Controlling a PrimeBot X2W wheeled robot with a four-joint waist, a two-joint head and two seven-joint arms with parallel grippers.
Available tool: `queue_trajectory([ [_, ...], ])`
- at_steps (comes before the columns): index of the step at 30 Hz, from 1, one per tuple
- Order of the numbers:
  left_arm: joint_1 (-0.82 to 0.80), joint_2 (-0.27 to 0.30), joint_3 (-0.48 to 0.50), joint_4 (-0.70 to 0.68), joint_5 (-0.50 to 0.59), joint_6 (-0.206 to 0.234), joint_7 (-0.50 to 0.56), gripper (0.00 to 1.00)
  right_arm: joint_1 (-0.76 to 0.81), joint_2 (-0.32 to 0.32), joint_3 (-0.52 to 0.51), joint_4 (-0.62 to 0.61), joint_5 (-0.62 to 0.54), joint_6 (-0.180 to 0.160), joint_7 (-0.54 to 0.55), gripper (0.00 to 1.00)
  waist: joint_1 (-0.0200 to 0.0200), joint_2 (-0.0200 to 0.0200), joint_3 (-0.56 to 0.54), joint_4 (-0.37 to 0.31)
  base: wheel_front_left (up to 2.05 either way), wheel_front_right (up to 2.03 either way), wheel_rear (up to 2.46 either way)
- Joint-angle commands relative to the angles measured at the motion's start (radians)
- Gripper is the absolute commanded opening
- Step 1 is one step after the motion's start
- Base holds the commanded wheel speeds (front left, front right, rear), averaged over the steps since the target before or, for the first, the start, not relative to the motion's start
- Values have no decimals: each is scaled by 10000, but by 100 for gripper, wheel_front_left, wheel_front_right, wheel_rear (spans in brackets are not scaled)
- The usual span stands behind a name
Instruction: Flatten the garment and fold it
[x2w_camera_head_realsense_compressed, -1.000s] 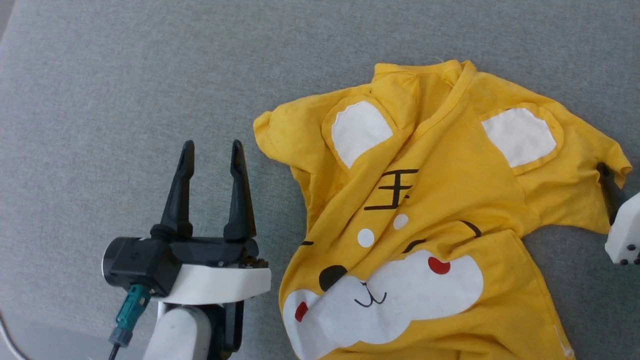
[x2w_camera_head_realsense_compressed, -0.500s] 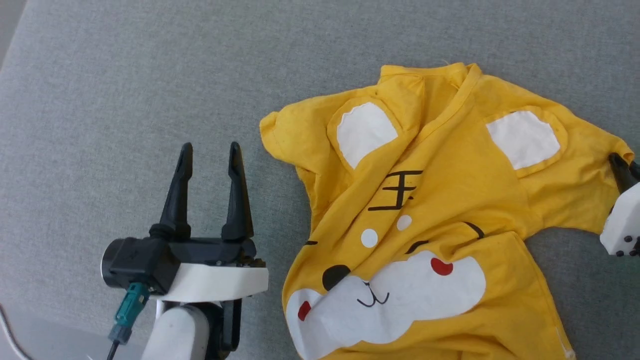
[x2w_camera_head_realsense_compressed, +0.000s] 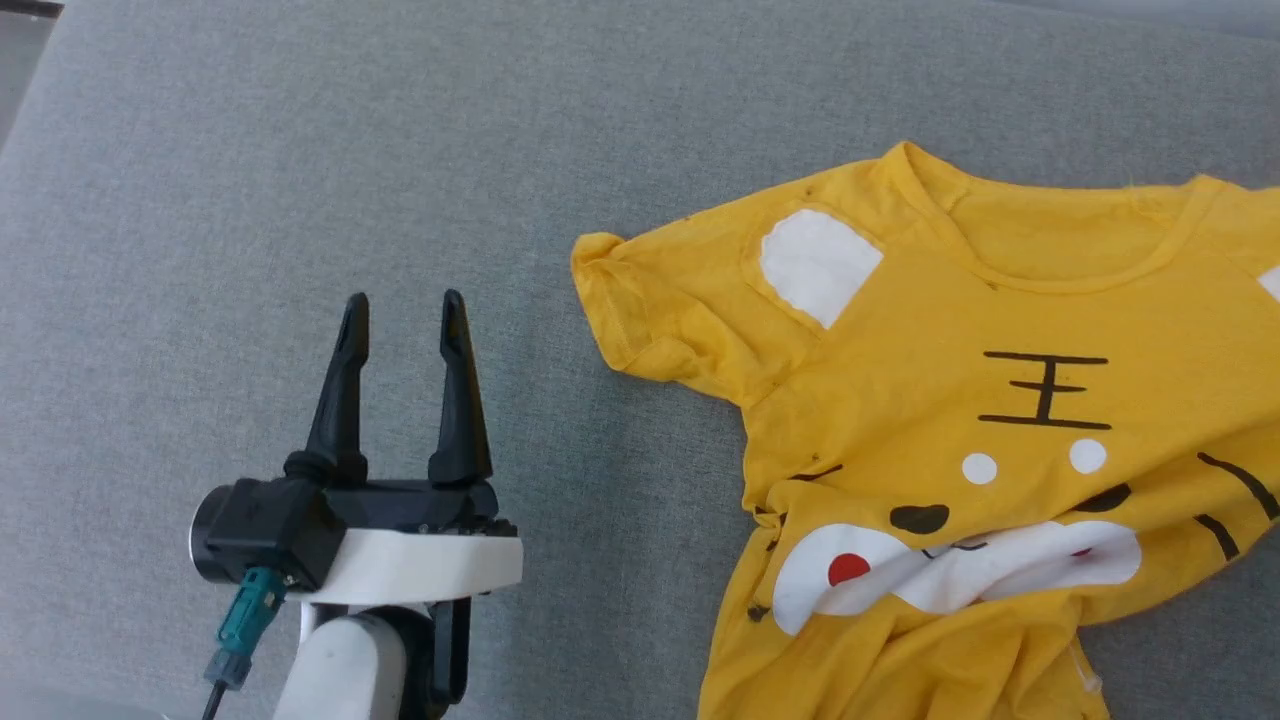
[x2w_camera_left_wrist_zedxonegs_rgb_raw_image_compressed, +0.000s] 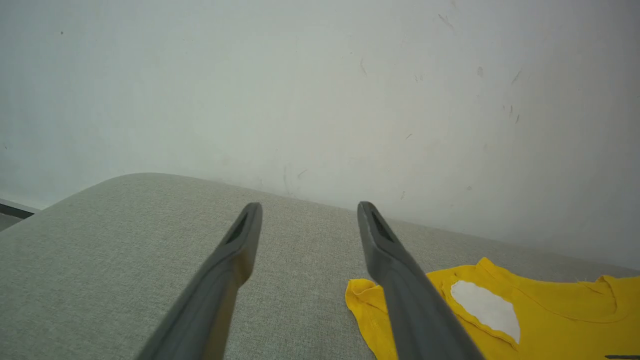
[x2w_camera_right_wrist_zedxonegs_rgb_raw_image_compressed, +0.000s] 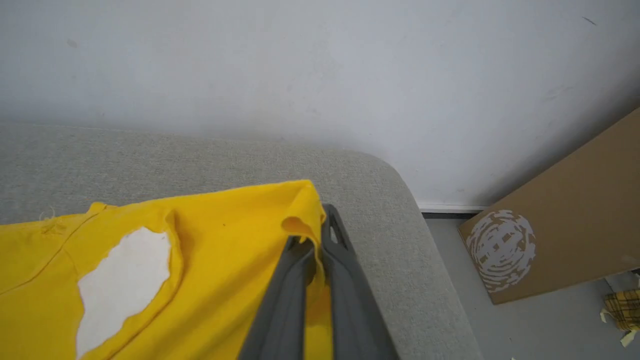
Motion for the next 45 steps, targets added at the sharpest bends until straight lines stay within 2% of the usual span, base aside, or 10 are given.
queue_trajectory([
  [1,132,-20,38,65,12,-118,-47,100,20,-52,-101,175,-109,-19,-139,0,0,0,-49,-49,0,0,0],
  [6,86,41,-7,298,-35,-340,-47,100,-112,127,-157,646,-281,-19,-488,0,0,0,-77,-79,0,0,0],
  [9,-295,336,-230,605,164,-592,261,100,-193,308,41,722,-259,-19,-599,0,0,0,-6,-64,0,0,0],
  [13,-1436,773,-657,997,523,-1030,1343,100,-335,283,303,651,-213,-19,-650,0,0,0,206,-31,0,0,0],
  [19,-3514,1020,-1425,2097,730,-1800,3647,100,-471,176,570,363,-112,-19,-525,0,0,0,513,-1,0,0,0],
  [28,-5161,862,-1834,3973,648,-2001,5822,100,-511,176,932,80,47,-19,-330,0,0,0,794,-143,0,0,0],
  [40,-5418,695,-1715,5376,-136,-1886,8149,100,-372,190,1032,-48,120,-19,-216,0,0,0,951,-238,0,0,0],
  [41,-5404,713,-1740,5410,-168,-1899,8320,47,-377,203,1053,-43,118,-19,-217,0,0,0,961,-245,0,0,0],
  [42,-5371,731,-1777,5457,-209,-1924,8506,0,-383,217,1074,-34,116,-19,-222,0,0,0,966,-253,0,0,0],
  [45,-5173,729,-1917,5525,-525,-2092,9129,0,-399,246,1137,11,104,-19,-246,0,0,0,959,-284,0,0,0],
])
